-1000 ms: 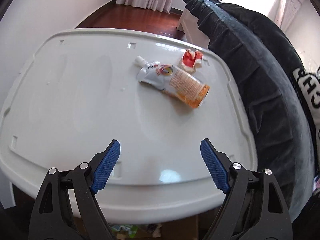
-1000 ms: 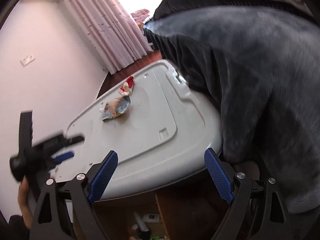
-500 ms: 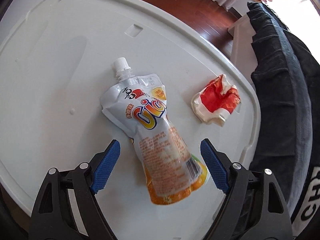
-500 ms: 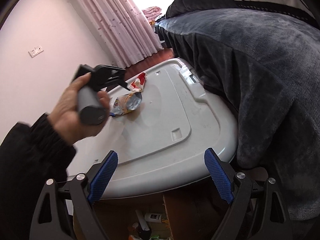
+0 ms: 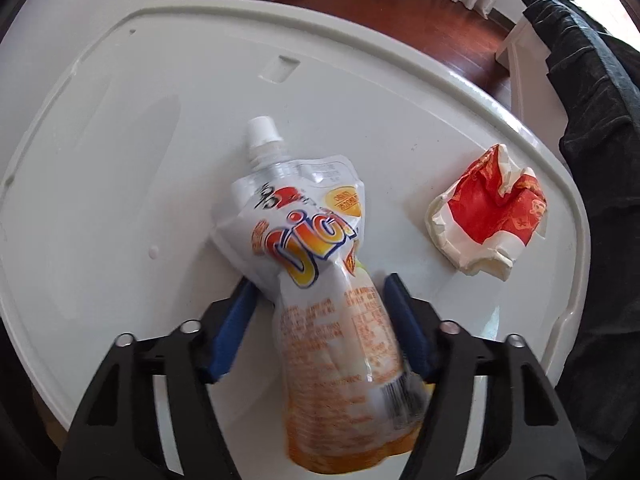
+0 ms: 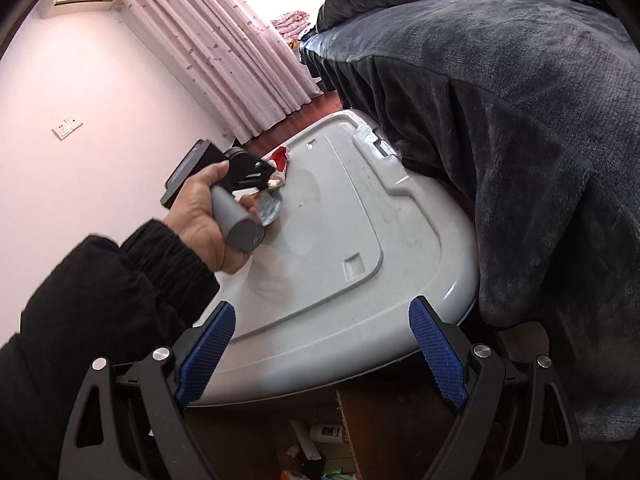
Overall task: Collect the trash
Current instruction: 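Grasp the white juice pouch with the left gripper, then grasp the red wrapper with the right gripper while the left gripper holds the pouch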
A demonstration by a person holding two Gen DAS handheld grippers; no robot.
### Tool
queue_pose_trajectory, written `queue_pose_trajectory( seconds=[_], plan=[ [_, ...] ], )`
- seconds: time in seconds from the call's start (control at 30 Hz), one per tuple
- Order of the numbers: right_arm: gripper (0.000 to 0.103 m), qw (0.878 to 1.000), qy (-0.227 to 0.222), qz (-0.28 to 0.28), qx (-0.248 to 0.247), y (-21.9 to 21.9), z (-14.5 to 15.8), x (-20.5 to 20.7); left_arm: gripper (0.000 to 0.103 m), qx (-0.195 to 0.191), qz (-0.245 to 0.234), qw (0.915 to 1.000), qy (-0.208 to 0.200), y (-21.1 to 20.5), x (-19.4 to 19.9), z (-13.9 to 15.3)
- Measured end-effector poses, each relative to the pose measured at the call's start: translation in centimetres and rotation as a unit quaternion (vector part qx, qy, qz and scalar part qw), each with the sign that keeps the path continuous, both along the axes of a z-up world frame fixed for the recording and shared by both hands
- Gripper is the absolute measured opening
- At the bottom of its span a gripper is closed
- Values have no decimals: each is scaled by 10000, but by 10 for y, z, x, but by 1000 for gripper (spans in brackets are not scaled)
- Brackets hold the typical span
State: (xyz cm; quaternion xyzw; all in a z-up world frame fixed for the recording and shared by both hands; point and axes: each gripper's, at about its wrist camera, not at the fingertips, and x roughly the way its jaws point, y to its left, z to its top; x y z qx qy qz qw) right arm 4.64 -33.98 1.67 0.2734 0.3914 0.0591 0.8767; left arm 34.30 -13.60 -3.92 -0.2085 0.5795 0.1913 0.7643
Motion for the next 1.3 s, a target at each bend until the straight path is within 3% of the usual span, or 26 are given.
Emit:
queue_pose_trajectory(
  seconds=[0.17, 0.33, 0.47, 0.67, 0.8, 1.03, 1.1, 1.3],
  plan=[
    [87, 9999, -82, -81, -75, -1, 3, -5, 41, 25, -479, 9983, -345, 4, -21, 6],
    [87, 9997, -73, -92, -198, 0, 4, -8, 35, 72, -1432, 9869, -740, 14, -49, 7],
    [87, 9992, -40, -2, -395, 9, 3, -6, 33, -19, -1917, 9751, -1119, 42, -77, 14],
    [87, 9975, 26, 240, -658, 29, 2, 1, 33, 263, -2577, 9551, -1437, 87, -161, 52],
    [87, 9959, 96, 394, -808, 44, 10, 21, 33, 537, -2730, 9489, -1491, 116, -196, 64],
    [87, 9909, -76, 279, -1318, 87, 26, 127, 33, 738, -2456, 9478, -1893, 145, -216, 73],
    [87, 9903, -8, 157, -1380, 96, 22, 162, 33, 572, -2425, 9483, -1966, 149, -219, 76],
    [87, 9874, 304, 5, -1551, 134, -5, 269, 34, 646, -2479, 9420, -2169, 148, -224, 85]
  ],
)
